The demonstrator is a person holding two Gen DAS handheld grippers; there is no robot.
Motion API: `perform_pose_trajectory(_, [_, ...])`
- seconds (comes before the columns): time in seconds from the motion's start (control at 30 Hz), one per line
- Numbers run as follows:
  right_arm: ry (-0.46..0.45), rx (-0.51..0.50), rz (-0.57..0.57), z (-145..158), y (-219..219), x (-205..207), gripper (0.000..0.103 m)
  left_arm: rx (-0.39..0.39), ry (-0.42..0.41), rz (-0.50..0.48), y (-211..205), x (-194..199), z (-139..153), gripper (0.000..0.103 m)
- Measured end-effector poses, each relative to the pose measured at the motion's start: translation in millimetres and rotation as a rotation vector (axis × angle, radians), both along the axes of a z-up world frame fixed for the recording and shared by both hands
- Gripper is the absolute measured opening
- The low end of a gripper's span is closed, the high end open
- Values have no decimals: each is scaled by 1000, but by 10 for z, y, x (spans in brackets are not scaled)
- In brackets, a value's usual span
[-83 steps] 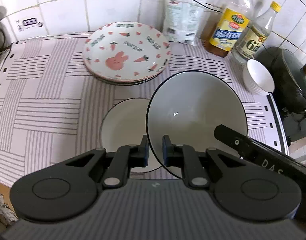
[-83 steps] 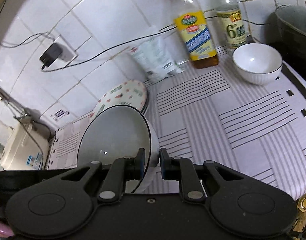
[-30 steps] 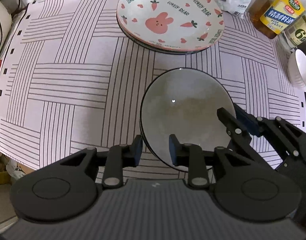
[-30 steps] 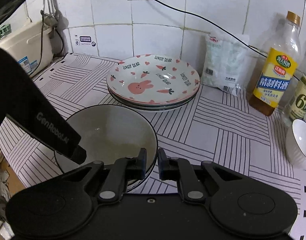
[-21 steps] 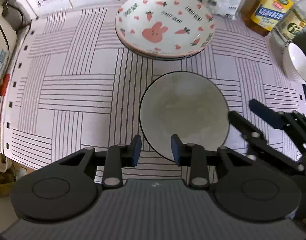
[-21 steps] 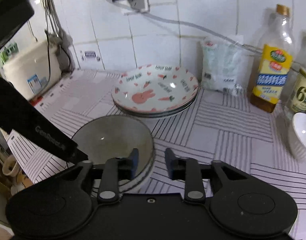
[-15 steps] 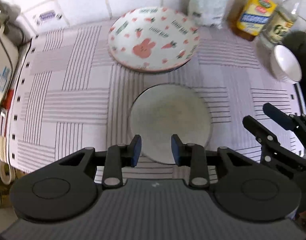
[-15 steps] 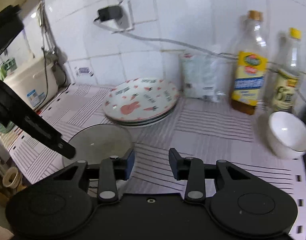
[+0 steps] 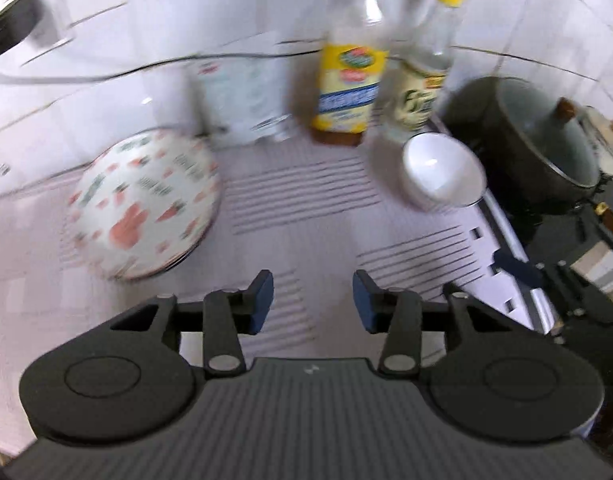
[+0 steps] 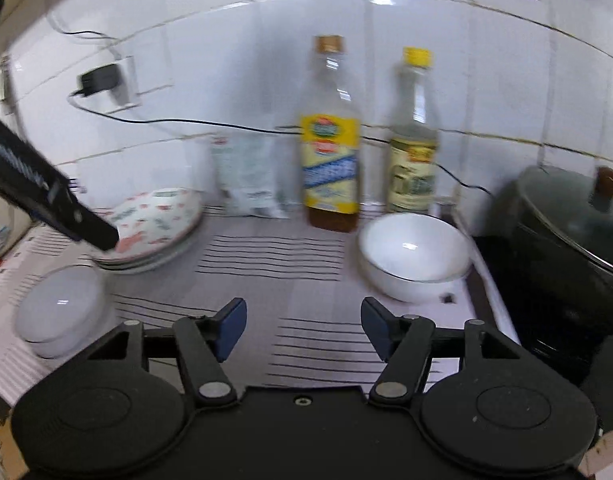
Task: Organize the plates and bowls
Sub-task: 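Move the left gripper to another white bowl near the bottles, then close the left gripper on the rim of the second white bowl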
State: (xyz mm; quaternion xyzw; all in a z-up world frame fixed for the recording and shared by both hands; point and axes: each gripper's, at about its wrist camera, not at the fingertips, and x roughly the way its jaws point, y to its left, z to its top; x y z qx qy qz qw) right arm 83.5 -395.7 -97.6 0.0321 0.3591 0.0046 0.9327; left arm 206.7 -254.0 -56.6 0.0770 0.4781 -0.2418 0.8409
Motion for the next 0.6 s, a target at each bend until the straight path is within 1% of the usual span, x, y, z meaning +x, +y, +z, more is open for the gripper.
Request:
perform_pose_trajectory(0.1, [13,-29,-39,-148,-157,35,71,-17,-11,-39,-248,69,-73,50])
perform_pose_trajectory(0.17, [25,-48,-62,-255,-234,77,71,-22,-3,-48,-386,136,-127,54])
perform_pose_trajectory(0.27, [45,-54,-92,-400,-357,151,78,-39,21,-50,-557,267,-230,57])
perform_pose_trajectory(0.33, [54,-57,-101,-490,-417,215,88,-44,33,-49,-674,361,-310,59])
perform_pose_trajectory(0.47, [32,-48,-118,-647,-517,340,90,-59,37,-52,-877,520,-437,68])
perform_pose_trajectory(0.53, [47,-48,-121,-720,-554,439,90,-62,44,-52,-977,594,-493,69])
perform_pose_trajectory(0.6, [71,-71,-124,-772,-557,528,91,-64,72,-55,-1075,671,-533,69])
